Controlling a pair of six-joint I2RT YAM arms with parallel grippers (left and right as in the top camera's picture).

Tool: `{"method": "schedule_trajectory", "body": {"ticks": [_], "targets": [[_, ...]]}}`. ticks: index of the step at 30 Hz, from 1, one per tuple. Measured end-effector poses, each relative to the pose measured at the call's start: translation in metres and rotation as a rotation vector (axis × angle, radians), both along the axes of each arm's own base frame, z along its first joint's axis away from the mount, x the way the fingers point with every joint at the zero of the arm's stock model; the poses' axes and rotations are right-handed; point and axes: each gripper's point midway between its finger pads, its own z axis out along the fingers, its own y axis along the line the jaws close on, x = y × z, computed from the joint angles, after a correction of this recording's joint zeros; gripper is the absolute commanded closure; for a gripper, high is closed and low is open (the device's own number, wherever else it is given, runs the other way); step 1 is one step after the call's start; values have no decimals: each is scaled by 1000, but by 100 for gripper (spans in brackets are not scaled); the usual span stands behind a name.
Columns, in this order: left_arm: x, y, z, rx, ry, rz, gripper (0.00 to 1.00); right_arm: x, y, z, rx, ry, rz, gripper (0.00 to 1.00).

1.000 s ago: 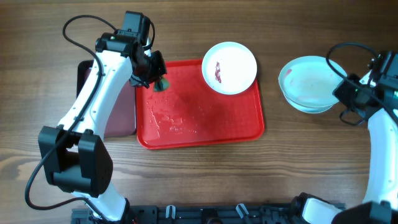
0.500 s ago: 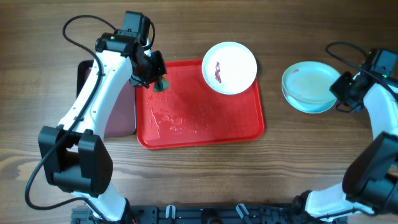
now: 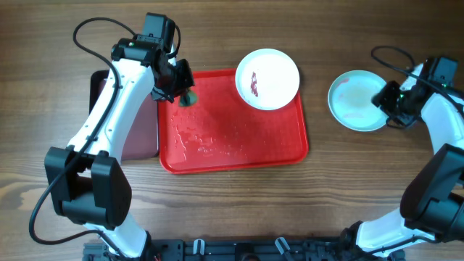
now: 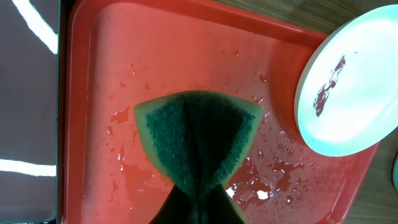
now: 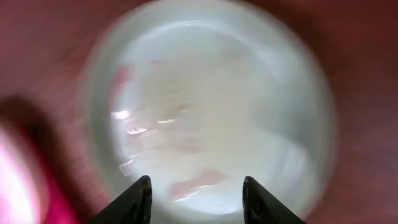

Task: Clean dirty plates on tray and stack at the side
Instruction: 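Release the plate and move the right gripper to the last stained plate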

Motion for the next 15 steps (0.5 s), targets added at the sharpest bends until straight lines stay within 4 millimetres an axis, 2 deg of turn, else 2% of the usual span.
{"method": "schedule_trajectory", "body": {"ticks": [4, 8, 10, 12, 15], "targets": [[2, 0, 0, -2, -8, 0, 96, 16, 86, 22, 44, -115, 362, 58], [2, 0, 0, -2, -8, 0, 96, 12, 162, 20, 5, -141, 634, 58], [2, 0, 0, -2, -8, 0, 96, 6, 181, 14, -24, -130, 697, 58], [2, 0, 0, -2, -8, 0, 96, 3, 190, 8, -51, -121, 733, 60], [2, 0, 0, -2, -8, 0, 96, 7, 189, -3, -84, -107, 733, 62]]}}
